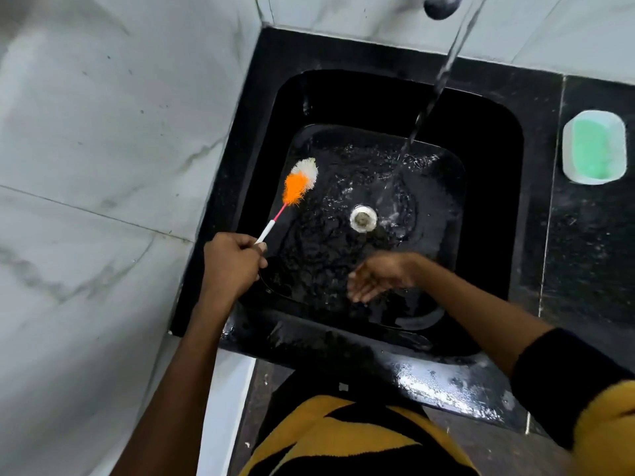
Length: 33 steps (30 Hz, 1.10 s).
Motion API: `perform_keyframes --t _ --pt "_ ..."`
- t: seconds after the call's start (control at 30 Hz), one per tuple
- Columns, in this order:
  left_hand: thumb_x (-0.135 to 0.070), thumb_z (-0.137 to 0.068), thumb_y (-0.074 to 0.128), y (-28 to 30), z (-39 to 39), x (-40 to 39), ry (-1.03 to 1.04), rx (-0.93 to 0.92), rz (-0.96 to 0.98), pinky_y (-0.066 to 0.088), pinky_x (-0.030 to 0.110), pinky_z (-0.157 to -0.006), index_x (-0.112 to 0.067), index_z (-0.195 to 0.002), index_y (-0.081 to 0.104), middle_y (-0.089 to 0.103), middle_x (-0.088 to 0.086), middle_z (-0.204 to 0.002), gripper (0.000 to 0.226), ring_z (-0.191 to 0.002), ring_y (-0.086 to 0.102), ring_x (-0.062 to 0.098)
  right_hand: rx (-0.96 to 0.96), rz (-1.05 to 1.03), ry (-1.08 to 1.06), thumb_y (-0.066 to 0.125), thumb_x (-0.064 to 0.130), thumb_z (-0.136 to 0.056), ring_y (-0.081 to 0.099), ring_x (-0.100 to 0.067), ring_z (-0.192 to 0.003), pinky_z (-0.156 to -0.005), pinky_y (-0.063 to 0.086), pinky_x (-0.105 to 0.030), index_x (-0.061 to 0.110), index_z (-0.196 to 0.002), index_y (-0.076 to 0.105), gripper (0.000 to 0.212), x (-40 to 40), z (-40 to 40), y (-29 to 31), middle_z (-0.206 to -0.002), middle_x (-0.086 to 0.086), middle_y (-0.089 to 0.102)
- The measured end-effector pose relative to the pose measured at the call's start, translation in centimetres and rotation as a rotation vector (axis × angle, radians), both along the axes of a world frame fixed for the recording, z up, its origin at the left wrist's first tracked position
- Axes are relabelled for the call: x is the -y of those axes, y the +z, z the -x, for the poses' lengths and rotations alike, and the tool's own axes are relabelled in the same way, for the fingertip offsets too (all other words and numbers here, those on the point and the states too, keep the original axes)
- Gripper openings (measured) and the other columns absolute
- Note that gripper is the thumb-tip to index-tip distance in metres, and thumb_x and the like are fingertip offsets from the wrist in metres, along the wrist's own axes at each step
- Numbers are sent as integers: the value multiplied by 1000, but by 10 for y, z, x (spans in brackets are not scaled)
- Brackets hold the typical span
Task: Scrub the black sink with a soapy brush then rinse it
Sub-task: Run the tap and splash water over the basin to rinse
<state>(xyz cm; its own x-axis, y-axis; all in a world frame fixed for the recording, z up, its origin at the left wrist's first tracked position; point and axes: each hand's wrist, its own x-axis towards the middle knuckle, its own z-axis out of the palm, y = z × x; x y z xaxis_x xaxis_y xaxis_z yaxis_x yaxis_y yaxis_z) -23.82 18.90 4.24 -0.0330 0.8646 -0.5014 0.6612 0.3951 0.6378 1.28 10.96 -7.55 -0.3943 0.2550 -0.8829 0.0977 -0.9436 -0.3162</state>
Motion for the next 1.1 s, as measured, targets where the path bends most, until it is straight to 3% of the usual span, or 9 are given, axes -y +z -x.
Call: perform_keyframes --t 0.17,0.3,0.4,0.5,0.6,0.67,0.73,0.9,1.1 --pt "-9 -88 66 -2 -4 1 2 -7 17 39 17 -37 -7 -73 73 67 10 -58 17 -34 47 8 -54 83 -1034 31 7 -100 66 -20 -70 -55 56 -25 1 -98 60 30 -39 -27 8 -82 -12 67" --pt "-8 -89 65 -1 -10 1 -17 -9 22 39 17 -38 -5 -75 74 66 9 -57 17 -34 48 8 -136 61 -1407 31 18 -102 53 -13 -53 -47 42 -22 8 -80 58 36 -93 -42 34 -59 -5 61" --pt "-9 -90 65 1 -11 1 -28 -6 12 40 18 -40 -8 -74 73 67 8 -57 18 -36 49 9 -282 -56 -1651 20 24 -105 63 -22 -71 -55 53 -27 -2 -90 58 48 -132 -64 67 -73 -16 68" --pt "-10 -90 65 3 -12 0 -29 -4 2 42 20 -41 -7 -74 73 67 8 -57 18 -37 50 10 -316 -187 -1709 17 30 -106 59 -31 -117 -96 51 -36 -8 -127 52 56 -152 -89 89 -130 -23 57" --pt "-10 -91 64 3 -12 -1 -18 -1 4 43 18 -40 -7 -76 73 67 8 -57 18 -36 50 9 -181 -212 -1632 19 27 -105 43 -26 -135 -108 40 -38 3 -136 50 50 -152 -100 89 -145 -13 45" --pt "-10 -91 64 3 -13 0 -12 7 12 43 19 -41 -5 -77 74 67 8 -57 17 -37 50 10 -102 -192 -1618 21 26 -104 48 -23 -131 -105 41 -37 9 -100 61 43 -145 -100 77 -133 -8 57" --pt "-9 -90 64 3 -14 1 -15 10 17 44 21 -42 -4 -78 74 68 10 -58 17 -39 50 12 -32 -124 -1588 23 24 -103 60 -28 -98 -100 45 -35 11 -78 48 37 -133 -94 67 -94 -9 57" --pt "-9 -91 64 5 -16 4 -35 12 12 42 16 -40 -4 -79 74 67 10 -59 16 -35 48 7 -46 61 -1570 23 18 -103 58 -20 -71 -76 52 -23 0 -81 56 43 -98 -53 54 -79 -14 60" --pt "-10 -90 65 5 -13 6 -44 -6 9 40 14 -39 -7 -77 74 66 6 -56 16 -34 48 4 -228 33 -1523 24 14 -97 30 -11 -48 -46 23 -22 17 -66 38 34 -96 -40 41 -57 2 39"
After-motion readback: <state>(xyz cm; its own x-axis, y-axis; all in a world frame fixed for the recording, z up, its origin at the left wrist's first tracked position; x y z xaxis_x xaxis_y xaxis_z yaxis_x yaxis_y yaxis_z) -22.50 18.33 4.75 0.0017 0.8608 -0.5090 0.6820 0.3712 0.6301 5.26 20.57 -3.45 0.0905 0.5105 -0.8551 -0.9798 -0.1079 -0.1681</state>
